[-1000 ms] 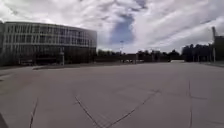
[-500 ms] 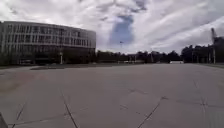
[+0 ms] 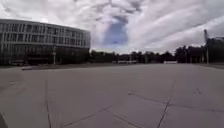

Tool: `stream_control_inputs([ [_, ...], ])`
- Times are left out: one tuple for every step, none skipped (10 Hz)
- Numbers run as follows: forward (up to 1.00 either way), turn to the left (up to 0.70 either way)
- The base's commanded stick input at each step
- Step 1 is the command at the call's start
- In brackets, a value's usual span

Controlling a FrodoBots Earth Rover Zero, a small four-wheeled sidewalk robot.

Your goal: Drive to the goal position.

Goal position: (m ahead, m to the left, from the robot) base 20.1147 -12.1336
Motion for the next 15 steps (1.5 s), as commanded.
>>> stream_control_inputs([
  [0.70,0.01],
  [0.70,0.01],
  [0.70,-0.30],
  [0.70,-0.34],
  [0.70,-0.22],
  [0.70,-0.05],
  [0.70,-0.04],
  [0.70,-0.05],
  [0.70,-0.02],
  [0.70,0.01],
  [0.70,0.01],
  [0.70,0.01],
  [0.70,0.01],
  [0.70,0.01],
  [0.70,0.01],
])
